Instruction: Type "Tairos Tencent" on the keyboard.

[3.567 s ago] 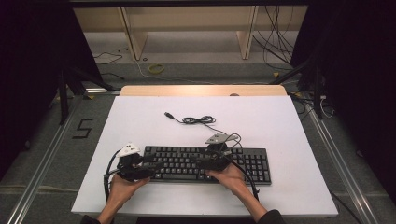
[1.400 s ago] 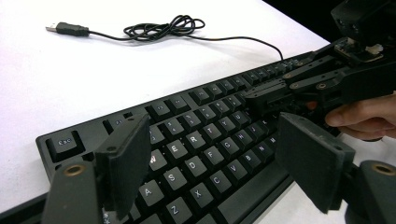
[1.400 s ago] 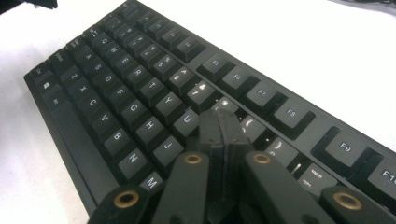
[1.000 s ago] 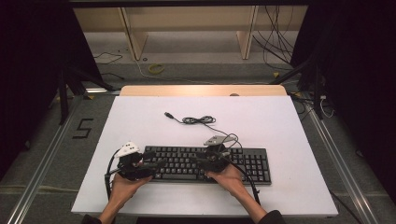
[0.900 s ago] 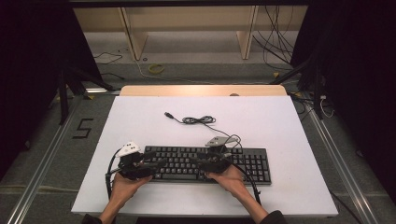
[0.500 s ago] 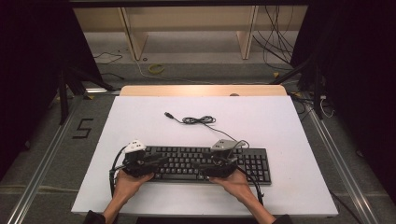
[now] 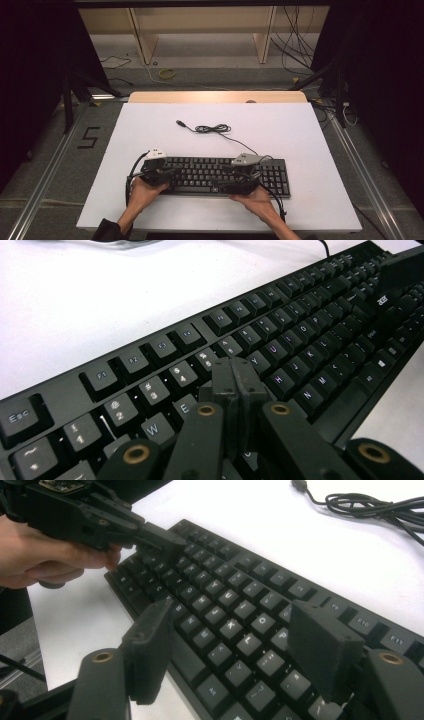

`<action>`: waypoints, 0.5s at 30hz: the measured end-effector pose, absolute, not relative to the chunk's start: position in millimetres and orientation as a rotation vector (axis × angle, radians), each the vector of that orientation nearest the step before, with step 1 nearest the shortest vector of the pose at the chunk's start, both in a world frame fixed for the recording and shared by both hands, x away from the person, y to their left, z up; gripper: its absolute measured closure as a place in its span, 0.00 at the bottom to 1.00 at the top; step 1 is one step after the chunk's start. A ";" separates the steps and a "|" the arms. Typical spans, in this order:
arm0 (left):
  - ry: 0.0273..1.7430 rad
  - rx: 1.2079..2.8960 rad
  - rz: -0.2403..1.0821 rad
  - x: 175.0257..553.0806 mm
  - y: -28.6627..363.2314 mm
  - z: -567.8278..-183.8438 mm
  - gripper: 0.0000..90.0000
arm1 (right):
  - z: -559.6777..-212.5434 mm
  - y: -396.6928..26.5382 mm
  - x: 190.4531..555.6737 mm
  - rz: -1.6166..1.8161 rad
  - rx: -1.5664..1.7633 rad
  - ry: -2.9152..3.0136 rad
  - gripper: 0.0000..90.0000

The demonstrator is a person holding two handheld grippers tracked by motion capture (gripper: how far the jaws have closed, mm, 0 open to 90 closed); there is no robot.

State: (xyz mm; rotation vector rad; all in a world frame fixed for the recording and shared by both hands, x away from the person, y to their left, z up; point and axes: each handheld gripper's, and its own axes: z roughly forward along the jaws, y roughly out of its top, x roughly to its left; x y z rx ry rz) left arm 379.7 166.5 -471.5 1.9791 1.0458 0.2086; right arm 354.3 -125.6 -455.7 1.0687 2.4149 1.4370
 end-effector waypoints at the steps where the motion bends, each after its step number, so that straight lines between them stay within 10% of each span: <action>1: 1.043 1.986 0.208 380.5 165.4 -471.8 0.99 | -456.0 -126.4 353.7 1.435 1.068 2.413 0.39; 15: 1.066 2.028 0.205 388.1 160.8 -477.9 0.99 | -454.0 -132.5 346.4 1.448 1.065 2.406 0.39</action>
